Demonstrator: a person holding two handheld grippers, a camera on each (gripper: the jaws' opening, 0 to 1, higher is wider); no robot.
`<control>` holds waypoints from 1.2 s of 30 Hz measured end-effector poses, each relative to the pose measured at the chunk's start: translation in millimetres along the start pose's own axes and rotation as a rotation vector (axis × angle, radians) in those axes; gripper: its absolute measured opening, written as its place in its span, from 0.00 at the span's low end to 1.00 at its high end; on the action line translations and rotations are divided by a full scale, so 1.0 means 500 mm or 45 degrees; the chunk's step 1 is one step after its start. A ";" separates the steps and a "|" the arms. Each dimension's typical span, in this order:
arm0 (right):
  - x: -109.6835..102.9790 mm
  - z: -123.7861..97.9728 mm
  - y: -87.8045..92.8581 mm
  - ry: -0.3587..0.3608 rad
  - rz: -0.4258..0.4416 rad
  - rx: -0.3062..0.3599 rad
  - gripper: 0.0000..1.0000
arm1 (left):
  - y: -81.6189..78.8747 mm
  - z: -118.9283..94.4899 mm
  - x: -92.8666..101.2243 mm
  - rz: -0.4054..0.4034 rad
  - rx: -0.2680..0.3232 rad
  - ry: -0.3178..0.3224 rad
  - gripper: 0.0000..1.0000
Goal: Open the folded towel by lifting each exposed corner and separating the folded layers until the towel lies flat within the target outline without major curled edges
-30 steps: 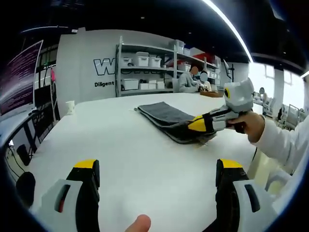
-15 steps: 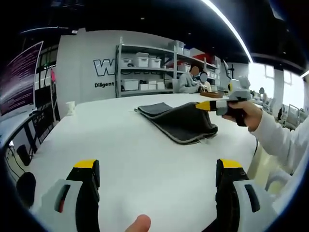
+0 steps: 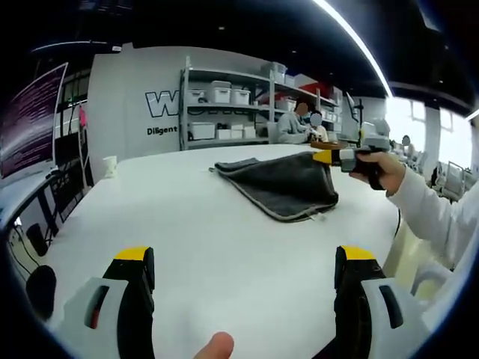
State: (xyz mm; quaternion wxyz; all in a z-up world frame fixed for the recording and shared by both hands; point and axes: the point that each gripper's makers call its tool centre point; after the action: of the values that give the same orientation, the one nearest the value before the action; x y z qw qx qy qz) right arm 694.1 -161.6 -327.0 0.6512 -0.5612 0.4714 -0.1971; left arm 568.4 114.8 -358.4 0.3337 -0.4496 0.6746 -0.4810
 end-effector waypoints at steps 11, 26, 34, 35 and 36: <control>0.043 -0.026 -0.020 0.076 -0.005 0.044 0.00 | 0.001 0.000 -0.006 -0.003 -0.003 -0.009 1.00; 0.113 -0.072 -0.036 0.212 -0.029 0.092 0.00 | 0.003 0.005 -0.012 -0.008 -0.014 -0.018 1.00; 0.151 -0.100 -0.039 0.287 -0.043 0.104 0.00 | 0.004 0.005 -0.014 -0.011 -0.016 -0.020 1.00; 0.153 -0.101 -0.039 0.290 -0.043 0.106 0.00 | 0.005 0.005 -0.014 -0.011 -0.017 -0.021 1.00; 0.158 -0.105 -0.040 0.301 -0.042 0.109 0.00 | 0.005 0.005 -0.015 -0.012 -0.018 -0.022 1.00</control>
State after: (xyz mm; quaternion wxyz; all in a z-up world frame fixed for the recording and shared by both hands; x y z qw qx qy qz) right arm 693.4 -258.1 -335.8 0.6113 -0.5133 0.5266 -0.2924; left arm 572.8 121.2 -361.6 0.3342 -0.4591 0.6730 -0.4740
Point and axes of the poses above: the point that each gripper's makers call its tool centre point, and the gripper's own axes: z roughly forward along the fingers, x roughly to its right, y roughly out of its underside, and after that the axes turned 7 degrees about -y, right-handed
